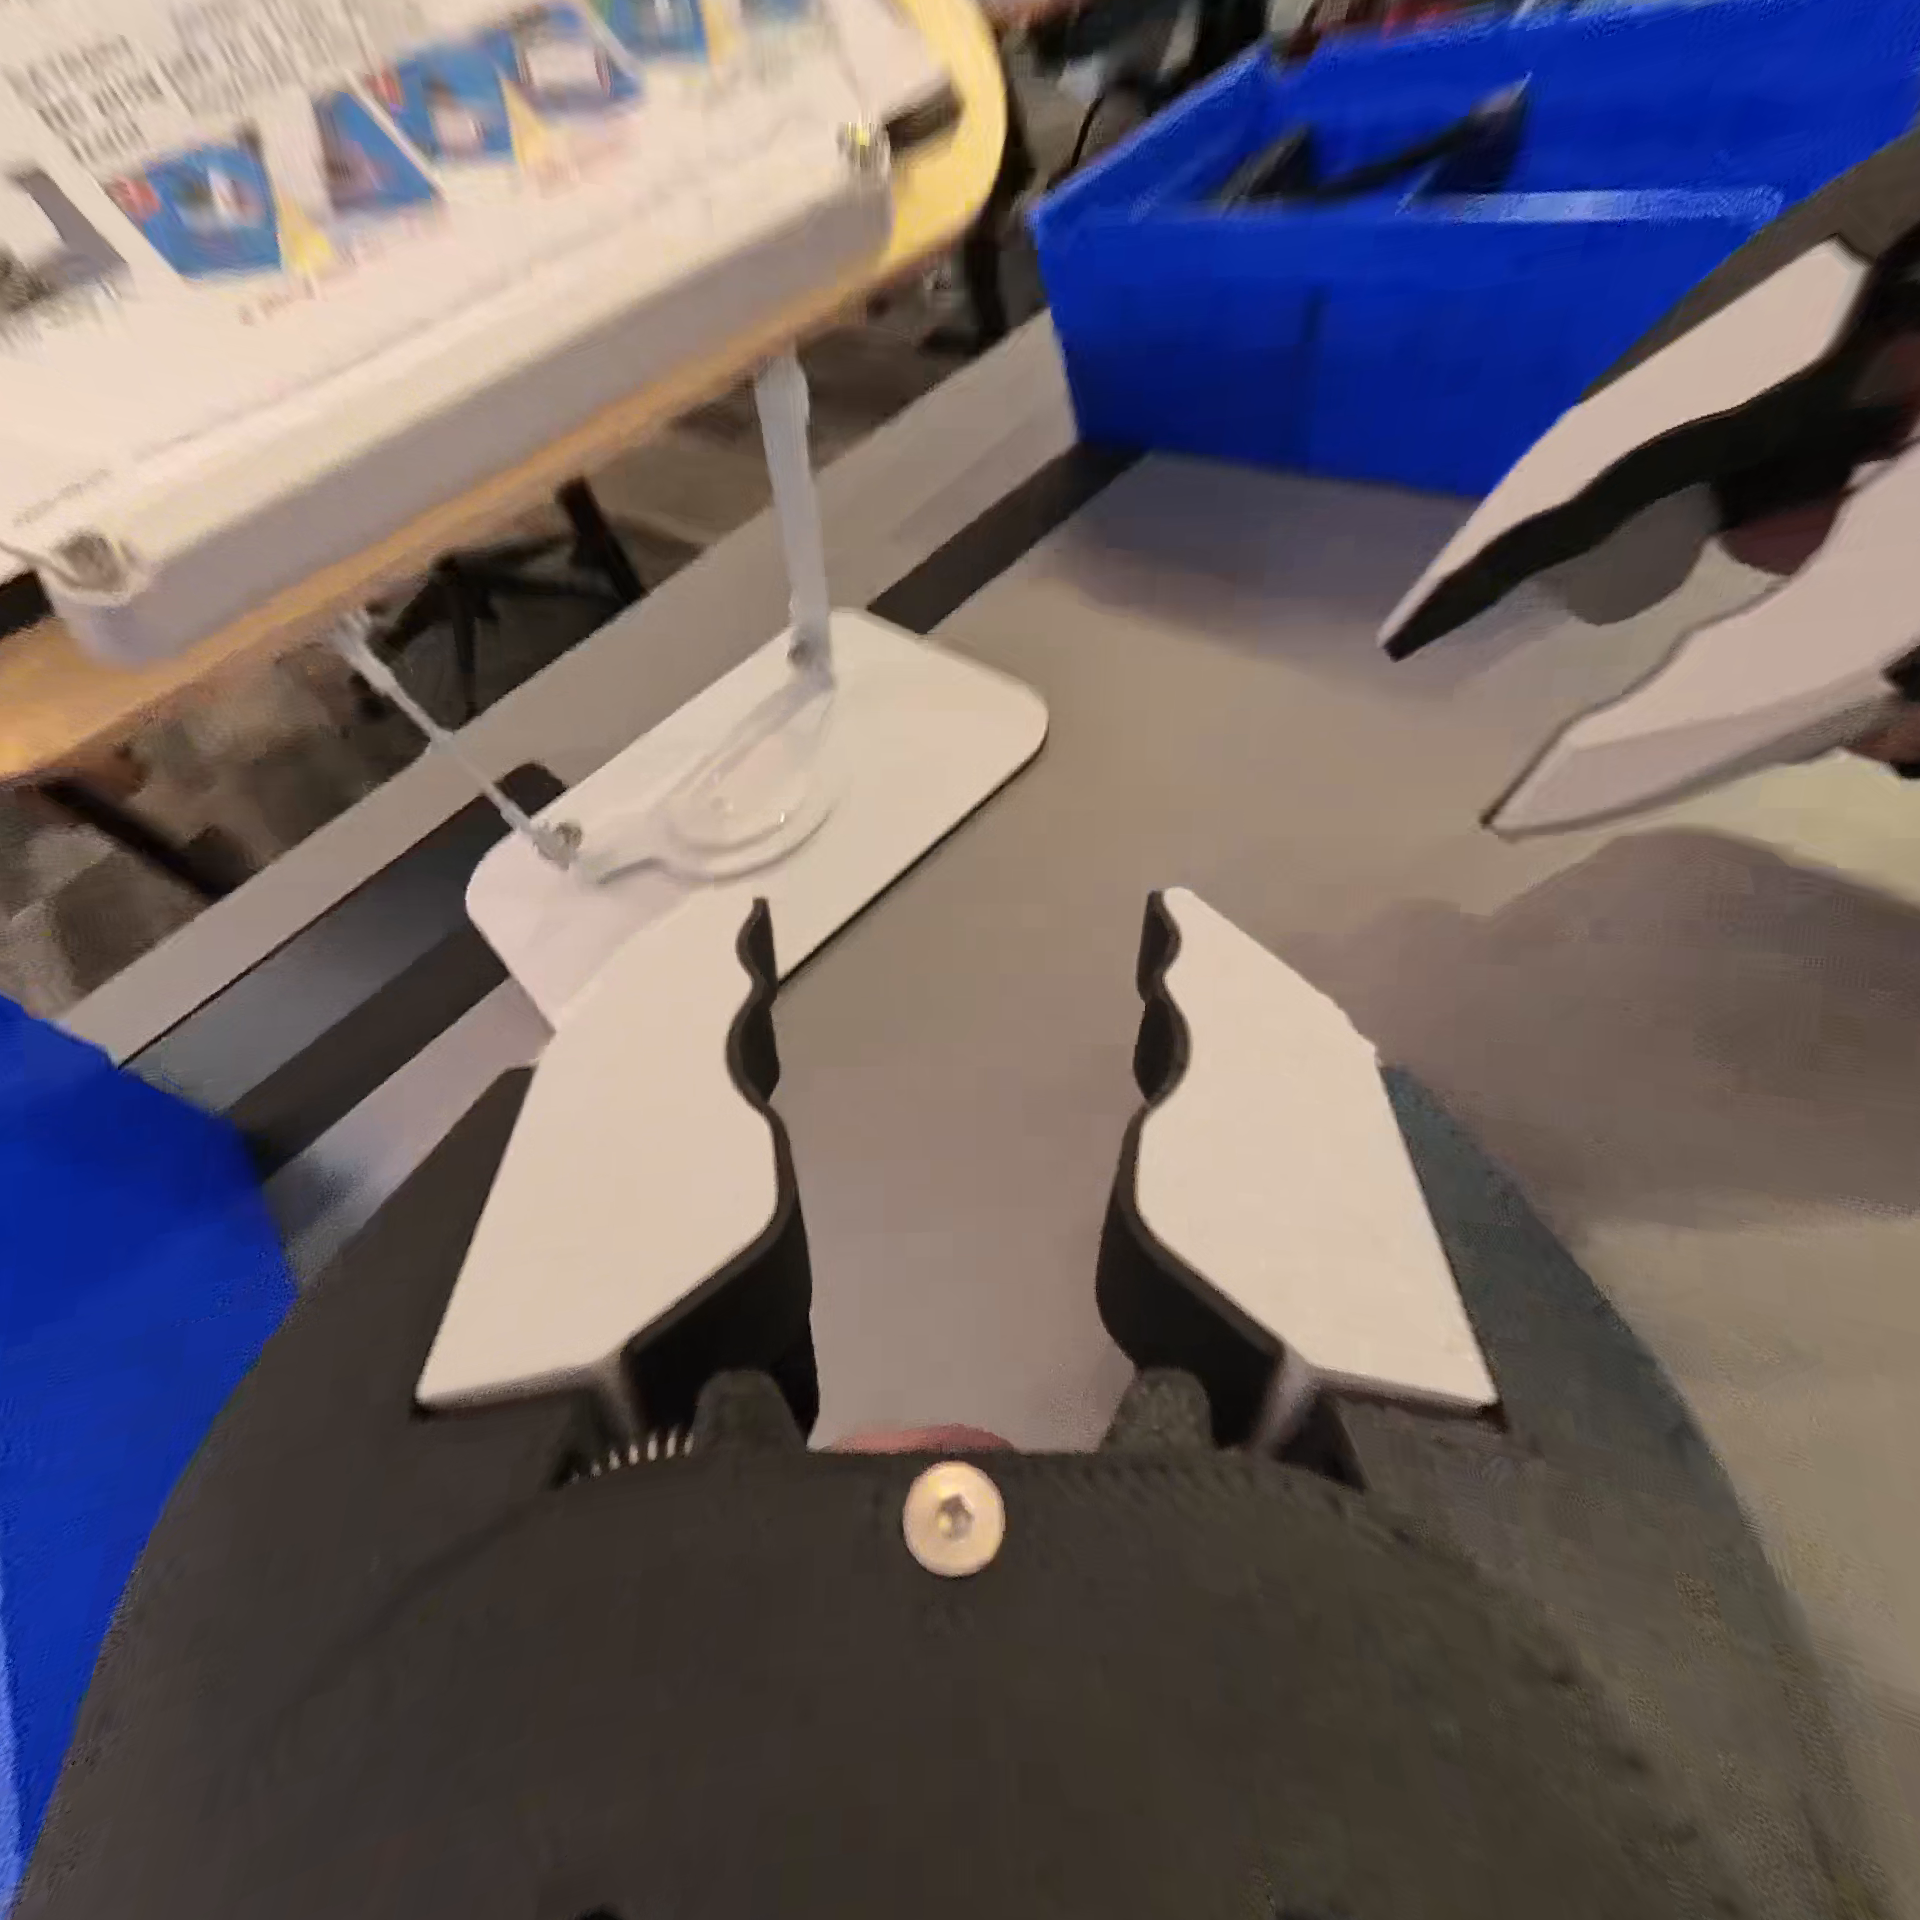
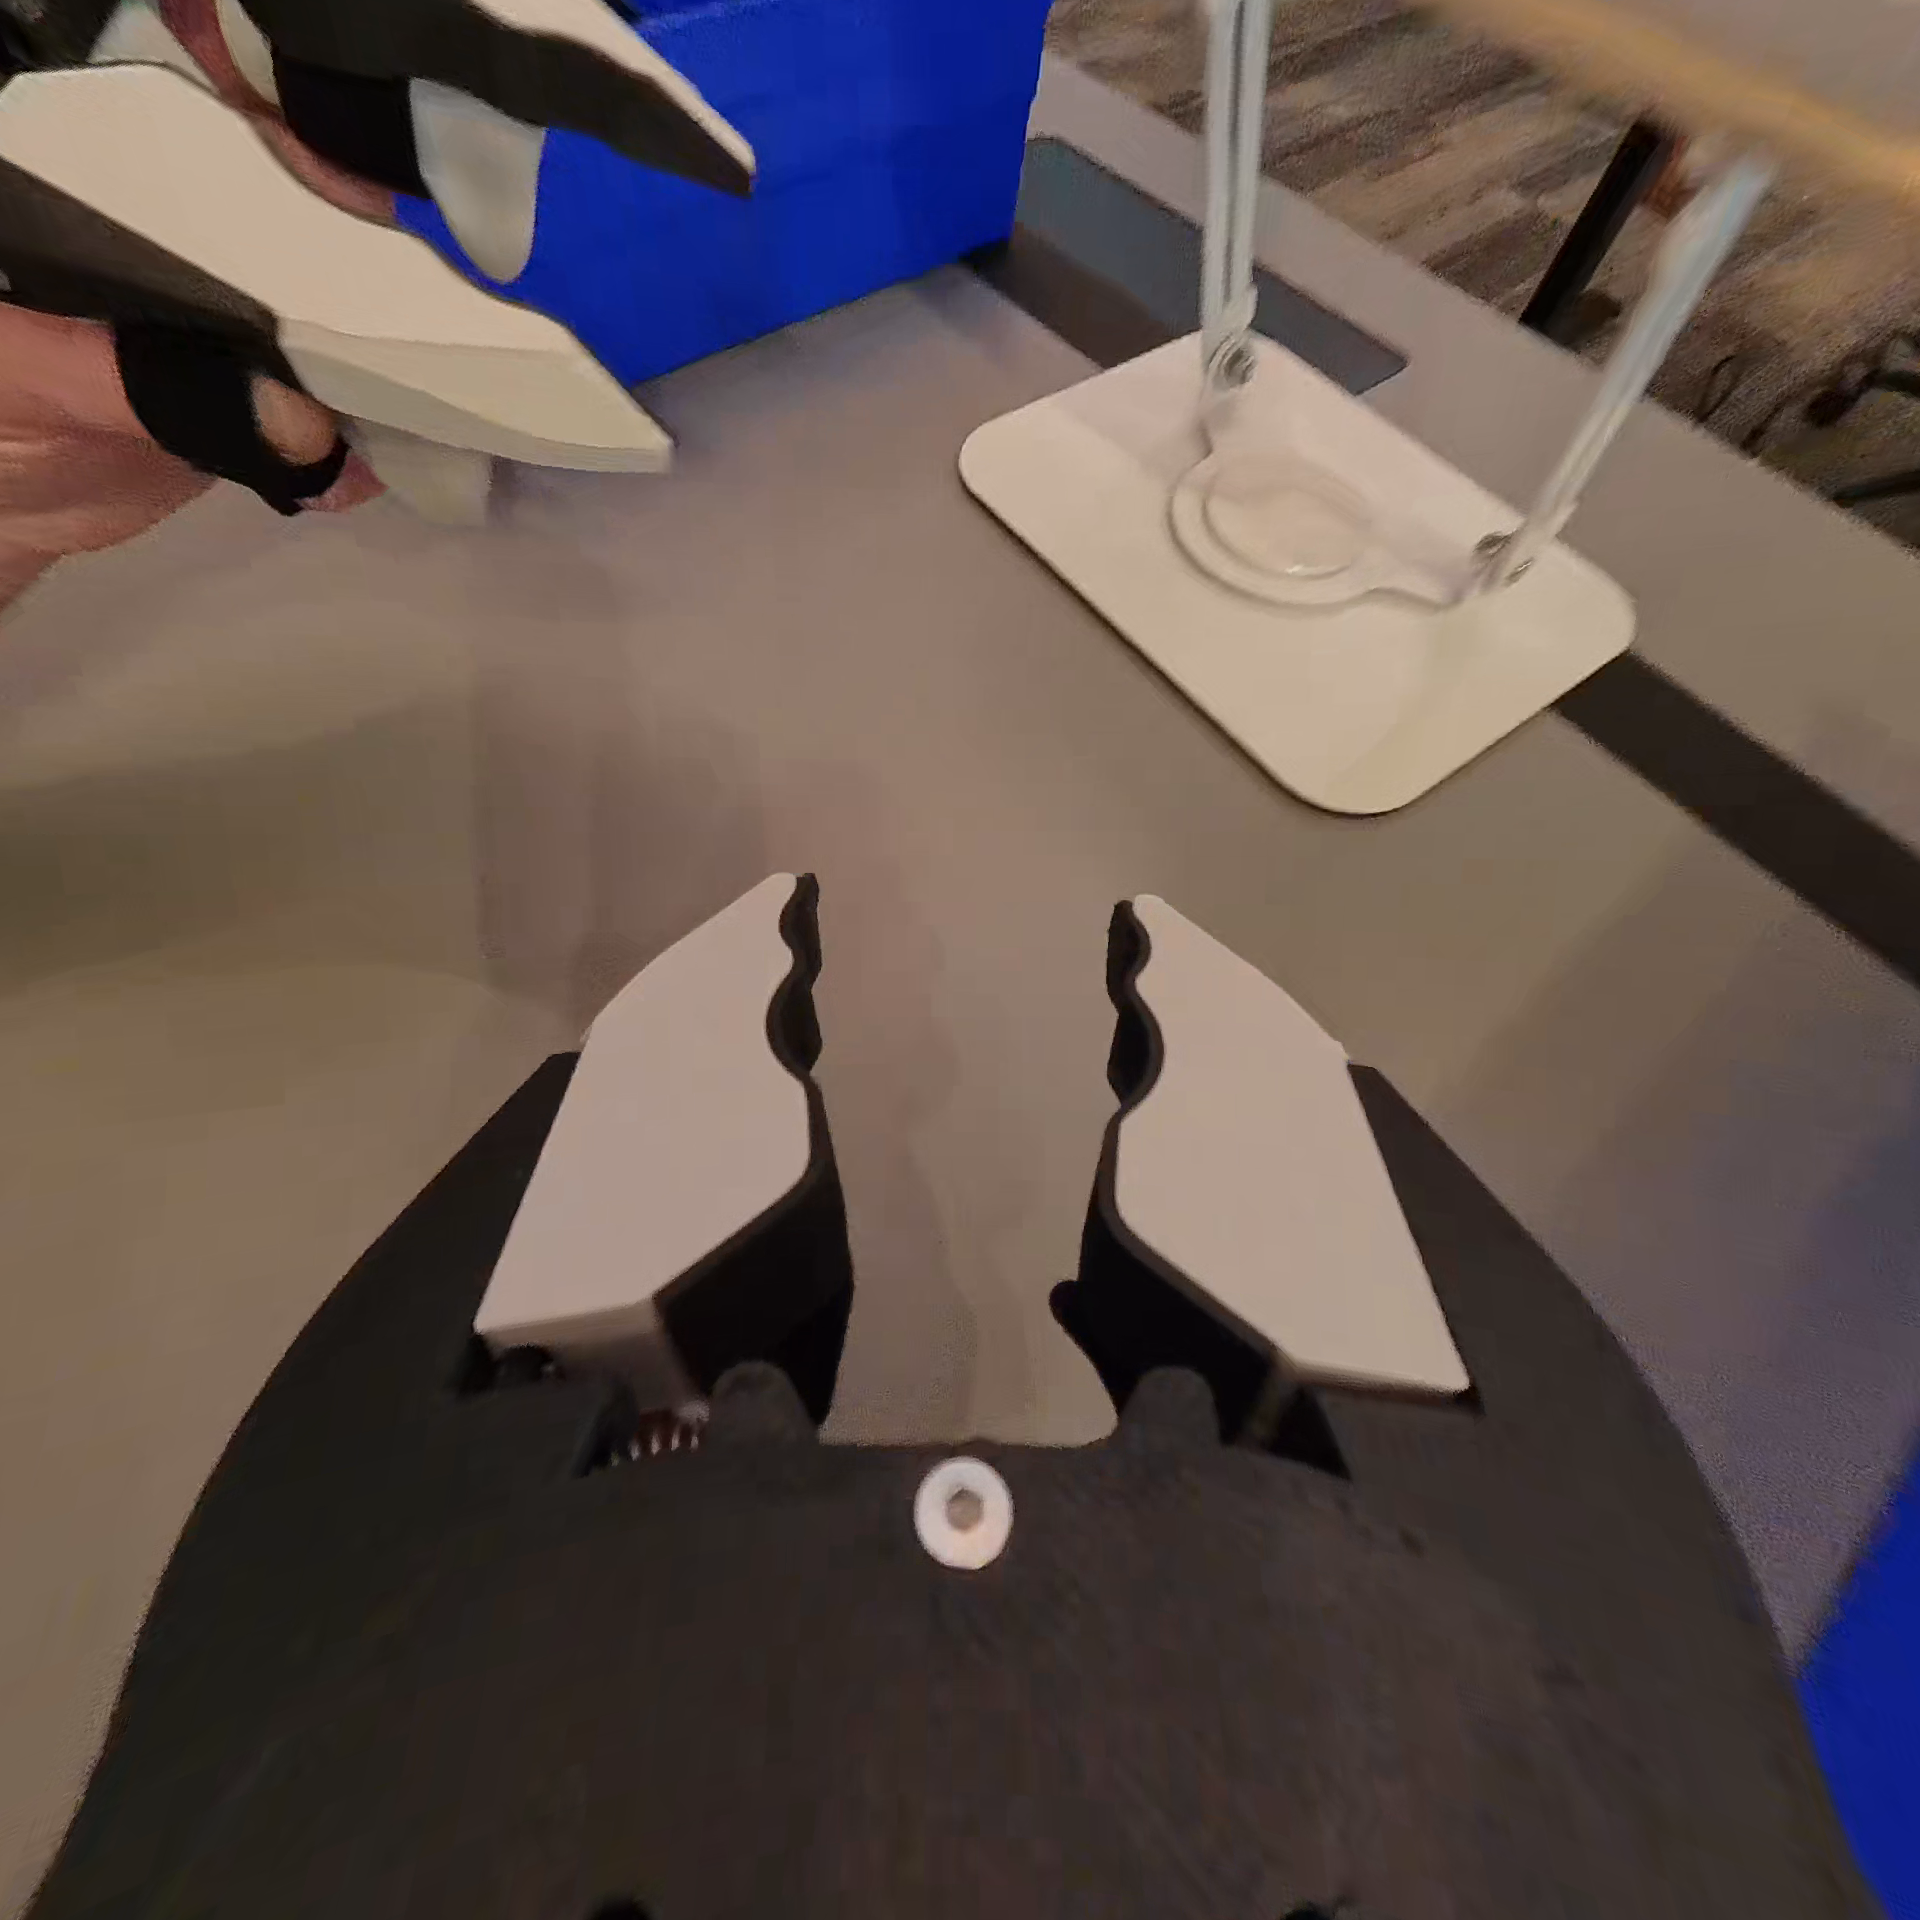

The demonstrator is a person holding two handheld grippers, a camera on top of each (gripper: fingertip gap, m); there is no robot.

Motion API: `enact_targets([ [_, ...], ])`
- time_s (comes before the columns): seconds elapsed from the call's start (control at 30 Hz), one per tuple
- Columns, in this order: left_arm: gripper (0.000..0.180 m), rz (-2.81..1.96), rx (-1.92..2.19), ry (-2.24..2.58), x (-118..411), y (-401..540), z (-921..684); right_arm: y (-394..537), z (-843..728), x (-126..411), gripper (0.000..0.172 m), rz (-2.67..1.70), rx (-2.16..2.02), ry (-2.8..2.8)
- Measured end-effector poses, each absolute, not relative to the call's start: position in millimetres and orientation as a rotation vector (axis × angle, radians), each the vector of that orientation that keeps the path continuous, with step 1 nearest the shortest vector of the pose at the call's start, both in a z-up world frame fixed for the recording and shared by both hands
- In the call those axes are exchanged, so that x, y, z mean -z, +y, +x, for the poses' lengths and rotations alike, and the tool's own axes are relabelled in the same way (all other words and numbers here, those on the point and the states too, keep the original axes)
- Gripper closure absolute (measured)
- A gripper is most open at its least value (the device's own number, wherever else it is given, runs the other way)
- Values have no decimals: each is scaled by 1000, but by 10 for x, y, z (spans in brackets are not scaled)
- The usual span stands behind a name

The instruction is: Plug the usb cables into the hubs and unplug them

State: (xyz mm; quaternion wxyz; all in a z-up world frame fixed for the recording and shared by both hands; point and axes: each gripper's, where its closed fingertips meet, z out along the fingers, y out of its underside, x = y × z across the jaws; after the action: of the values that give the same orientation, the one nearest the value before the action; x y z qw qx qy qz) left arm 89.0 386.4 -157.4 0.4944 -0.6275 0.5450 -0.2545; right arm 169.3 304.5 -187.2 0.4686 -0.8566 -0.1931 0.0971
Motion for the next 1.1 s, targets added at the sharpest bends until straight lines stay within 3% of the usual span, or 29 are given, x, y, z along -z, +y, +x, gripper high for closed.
enact_targets([
  [0.2, 102, -1713, 492, 1270, 2014, 4027, 970, 3177, 1546, 2156, 105, -2080, -276, -474],
  [0.37, 99, -1781, 400, 1265, 2195, 4094, 981, 3041, 1304, 1613, 100, -1819, -301, -631],
  [0.53, 93, -1832, 348, 1239, 2315, 4125, 1001, 2773, 845, 1142, 74, -1550, -203, -848],
  [0.7, 92, -1842, 259, 1263, 2420, 4124, 1044, 2443, 164, 826, 69, -1275, -130, -1093],
  [0.87, 91, -1816, 195, 1298, 2454, 4091, 1091, 2343, -418, 1012, 68, -1110, 131, -1359],
  [1.1, 90, -1796, 159, 1325, 2484, 4071, 1111, 2444, -567, 1270, 65, -1140, 165, -1441],
])
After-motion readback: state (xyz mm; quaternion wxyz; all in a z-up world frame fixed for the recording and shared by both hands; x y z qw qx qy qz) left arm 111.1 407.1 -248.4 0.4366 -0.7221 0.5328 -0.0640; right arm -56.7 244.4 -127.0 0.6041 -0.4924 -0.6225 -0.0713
